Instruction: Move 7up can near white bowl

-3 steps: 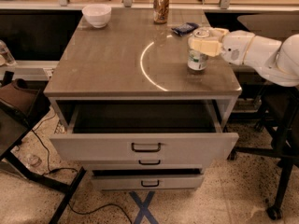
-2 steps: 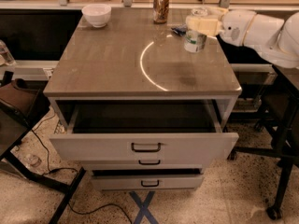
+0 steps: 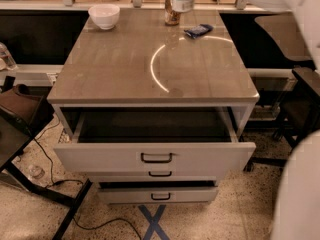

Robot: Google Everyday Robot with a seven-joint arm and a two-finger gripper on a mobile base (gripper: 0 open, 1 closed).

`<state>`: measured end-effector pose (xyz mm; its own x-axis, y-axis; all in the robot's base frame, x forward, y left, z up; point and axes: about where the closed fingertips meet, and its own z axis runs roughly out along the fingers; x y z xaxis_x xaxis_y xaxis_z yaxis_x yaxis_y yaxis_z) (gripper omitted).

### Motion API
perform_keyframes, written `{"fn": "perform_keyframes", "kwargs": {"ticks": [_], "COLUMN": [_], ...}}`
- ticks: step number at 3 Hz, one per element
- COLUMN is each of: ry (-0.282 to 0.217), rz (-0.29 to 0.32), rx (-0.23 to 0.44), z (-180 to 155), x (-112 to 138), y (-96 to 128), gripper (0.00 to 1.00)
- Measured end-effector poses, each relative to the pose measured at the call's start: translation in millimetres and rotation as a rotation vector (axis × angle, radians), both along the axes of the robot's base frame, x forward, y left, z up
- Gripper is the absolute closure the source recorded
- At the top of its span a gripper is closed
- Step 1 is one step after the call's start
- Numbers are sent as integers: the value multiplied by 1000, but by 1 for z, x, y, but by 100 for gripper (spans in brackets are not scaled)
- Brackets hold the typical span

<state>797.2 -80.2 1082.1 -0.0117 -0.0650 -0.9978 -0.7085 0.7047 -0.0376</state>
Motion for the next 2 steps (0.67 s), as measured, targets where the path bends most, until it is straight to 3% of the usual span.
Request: {"fn": "perform_keyframes", "kwargs": {"ticks": [1,2], "ry": [33,14], "rz": [-68,-96], "rx": [-7,46], "z": [-3,-12], "x": [38,76], "y": [44,73], "gripper": [100,100]}}
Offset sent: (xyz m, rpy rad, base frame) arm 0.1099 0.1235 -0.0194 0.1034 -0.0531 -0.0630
